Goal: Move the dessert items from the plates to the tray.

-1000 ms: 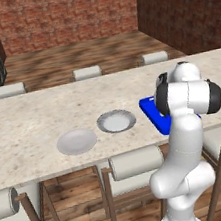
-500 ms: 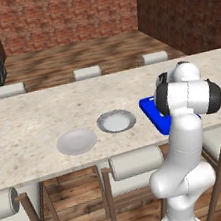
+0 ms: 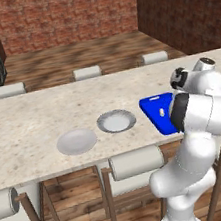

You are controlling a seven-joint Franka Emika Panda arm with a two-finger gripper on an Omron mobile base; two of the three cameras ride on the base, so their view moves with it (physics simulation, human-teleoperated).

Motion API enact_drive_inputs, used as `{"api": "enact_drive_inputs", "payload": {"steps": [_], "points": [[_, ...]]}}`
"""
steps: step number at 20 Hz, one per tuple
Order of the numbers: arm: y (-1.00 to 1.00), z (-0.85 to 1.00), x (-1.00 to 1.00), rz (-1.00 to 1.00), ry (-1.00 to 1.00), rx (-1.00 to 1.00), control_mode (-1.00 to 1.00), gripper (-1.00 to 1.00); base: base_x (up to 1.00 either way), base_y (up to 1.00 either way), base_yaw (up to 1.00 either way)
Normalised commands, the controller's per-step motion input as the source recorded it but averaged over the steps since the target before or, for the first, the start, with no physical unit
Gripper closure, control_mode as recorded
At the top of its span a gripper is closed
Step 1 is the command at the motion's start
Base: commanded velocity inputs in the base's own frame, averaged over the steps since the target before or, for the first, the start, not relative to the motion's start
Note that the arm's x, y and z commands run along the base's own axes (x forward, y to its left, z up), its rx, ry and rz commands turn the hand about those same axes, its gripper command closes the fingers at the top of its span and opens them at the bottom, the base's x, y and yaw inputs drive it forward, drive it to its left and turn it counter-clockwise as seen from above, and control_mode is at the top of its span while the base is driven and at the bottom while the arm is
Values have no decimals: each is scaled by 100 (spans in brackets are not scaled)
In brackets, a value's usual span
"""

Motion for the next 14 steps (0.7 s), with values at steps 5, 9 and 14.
{"api": "enact_drive_inputs", "payload": {"steps": [5,9,14], "points": [[15,64,-95,6,-45,0,-100,-100,0,0,0],[61,77,-98,12,-52,-8,-100,-100,0,0,0],[23,0,-45,10,-13,-6,-100,-100,0,0,0]]}}
